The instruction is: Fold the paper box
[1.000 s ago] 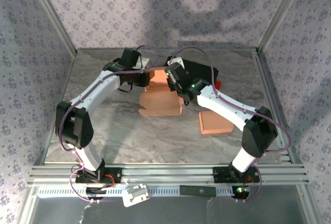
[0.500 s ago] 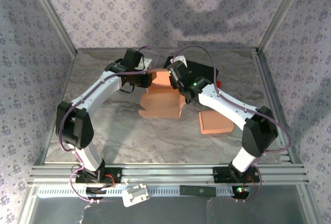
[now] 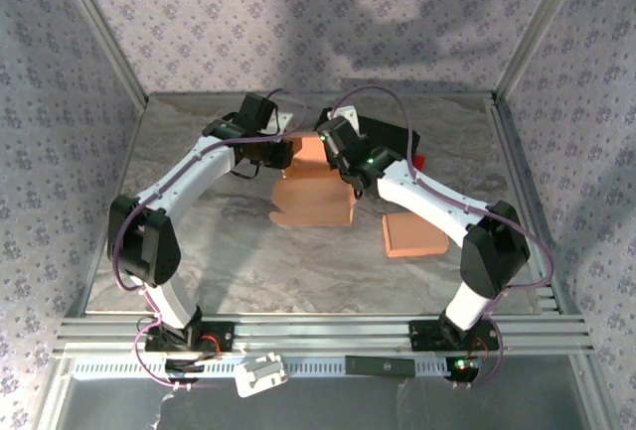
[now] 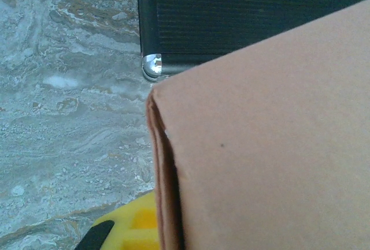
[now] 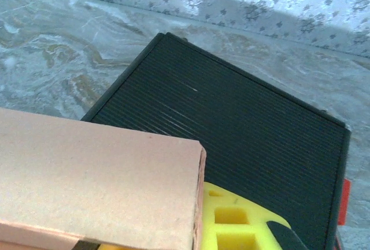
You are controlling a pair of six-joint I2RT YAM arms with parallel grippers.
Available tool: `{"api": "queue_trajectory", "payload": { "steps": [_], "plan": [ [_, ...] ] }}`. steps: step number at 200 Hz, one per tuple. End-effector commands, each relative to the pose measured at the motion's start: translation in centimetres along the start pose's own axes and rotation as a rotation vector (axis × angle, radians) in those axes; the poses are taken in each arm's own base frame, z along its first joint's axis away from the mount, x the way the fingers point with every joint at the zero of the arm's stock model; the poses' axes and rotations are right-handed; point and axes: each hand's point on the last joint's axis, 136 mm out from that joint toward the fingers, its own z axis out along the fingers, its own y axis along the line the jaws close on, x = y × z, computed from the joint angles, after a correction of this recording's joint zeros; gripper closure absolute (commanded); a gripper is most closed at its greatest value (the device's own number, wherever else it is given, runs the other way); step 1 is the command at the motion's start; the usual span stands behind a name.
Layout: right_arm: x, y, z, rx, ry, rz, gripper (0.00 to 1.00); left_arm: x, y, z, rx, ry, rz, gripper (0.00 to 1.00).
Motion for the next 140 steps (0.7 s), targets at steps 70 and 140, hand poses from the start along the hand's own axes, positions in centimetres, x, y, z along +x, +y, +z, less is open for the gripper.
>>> {"api": "queue_trajectory", "payload": {
  "steps": [70, 140],
  "plan": [
    [0.7, -0.1, -0.8, 0.005, 0.024, -0.030, 0.84, -1.2, -1.5, -2.6, -0.013, -0.043, -0.036, 1.00],
    [3.1, 0.5, -1.3, -0.055, 0.043, 0.006, 0.68, -1.2, -1.4, -2.8, -0.029, -0.030, -0.067, 1.00]
  ]
}}
